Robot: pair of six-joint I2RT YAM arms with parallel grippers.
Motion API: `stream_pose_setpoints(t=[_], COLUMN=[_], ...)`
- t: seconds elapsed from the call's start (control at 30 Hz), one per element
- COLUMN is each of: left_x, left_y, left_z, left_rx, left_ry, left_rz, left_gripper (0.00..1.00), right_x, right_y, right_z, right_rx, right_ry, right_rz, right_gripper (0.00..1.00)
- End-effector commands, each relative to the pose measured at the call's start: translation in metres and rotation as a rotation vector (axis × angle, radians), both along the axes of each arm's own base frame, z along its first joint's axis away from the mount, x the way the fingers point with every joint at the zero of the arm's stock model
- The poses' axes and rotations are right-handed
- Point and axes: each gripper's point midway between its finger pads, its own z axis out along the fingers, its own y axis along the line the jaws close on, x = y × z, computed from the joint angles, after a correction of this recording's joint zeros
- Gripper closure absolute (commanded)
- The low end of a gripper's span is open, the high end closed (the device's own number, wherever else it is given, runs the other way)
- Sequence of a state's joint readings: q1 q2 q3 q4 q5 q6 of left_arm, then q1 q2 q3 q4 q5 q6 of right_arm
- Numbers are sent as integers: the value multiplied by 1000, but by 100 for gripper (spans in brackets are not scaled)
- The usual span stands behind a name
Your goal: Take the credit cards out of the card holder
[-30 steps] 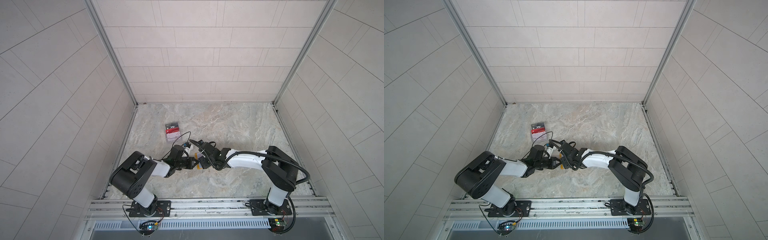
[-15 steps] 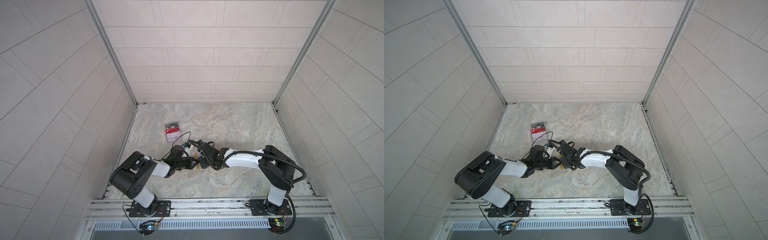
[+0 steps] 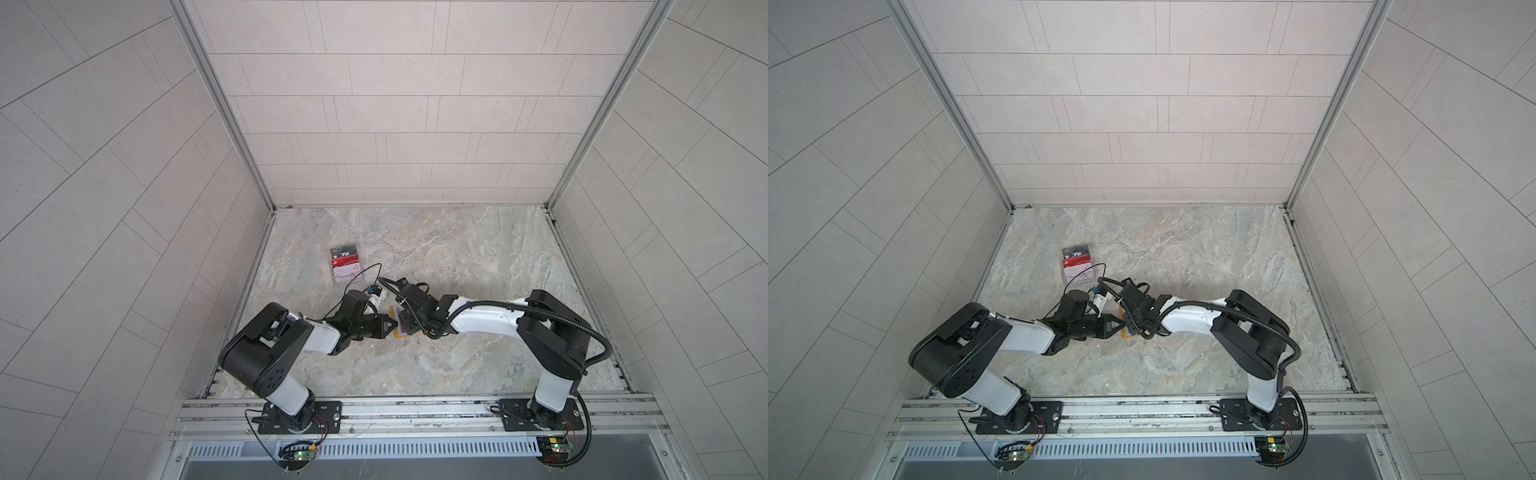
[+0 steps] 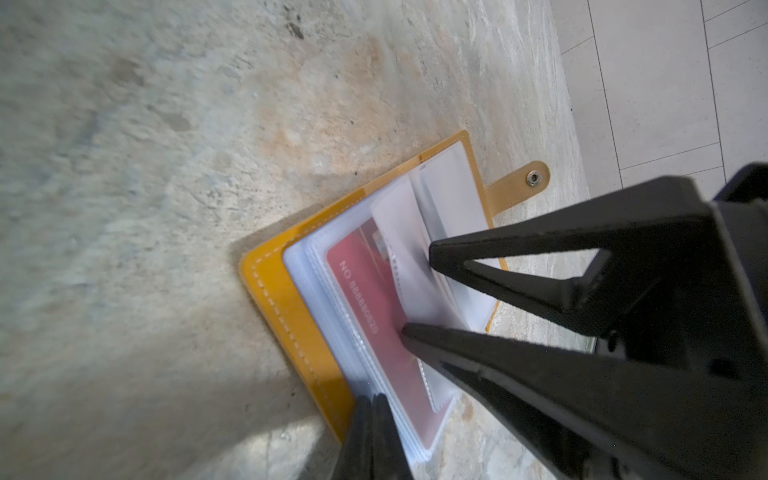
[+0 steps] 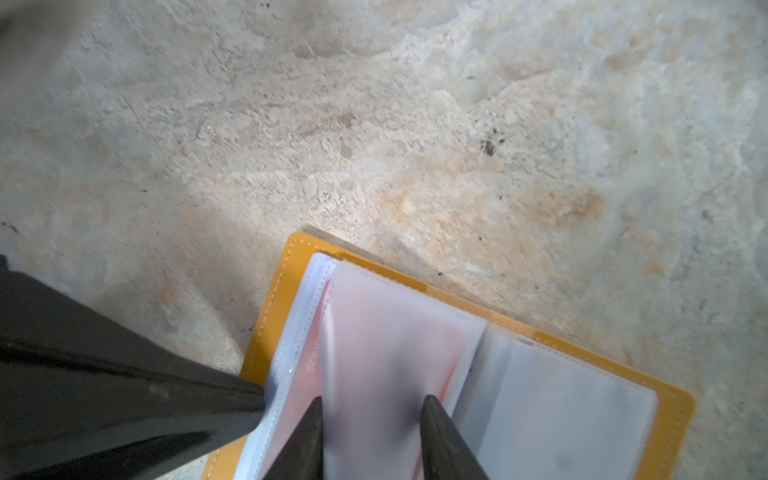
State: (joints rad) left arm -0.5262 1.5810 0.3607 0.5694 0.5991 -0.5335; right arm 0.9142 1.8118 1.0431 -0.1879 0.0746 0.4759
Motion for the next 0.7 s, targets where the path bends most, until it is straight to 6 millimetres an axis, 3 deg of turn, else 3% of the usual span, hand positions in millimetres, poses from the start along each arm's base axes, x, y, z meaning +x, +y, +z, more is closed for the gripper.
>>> stream_pose_setpoints(t=[0.0, 0.67], left_x=[-15, -14], left_y=[14, 14], left_z=[-25, -27], left_rx=[93, 120], left_ry=[82, 83], left_rz=[7, -11], left_gripper=[100, 100], right_x=[-7, -1], right_y=[-26, -83], right_z=[-13, 17], right_rx=[-76, -162], right_ry=[46, -5], right_rz=[-42, -162], right_gripper=[62, 60])
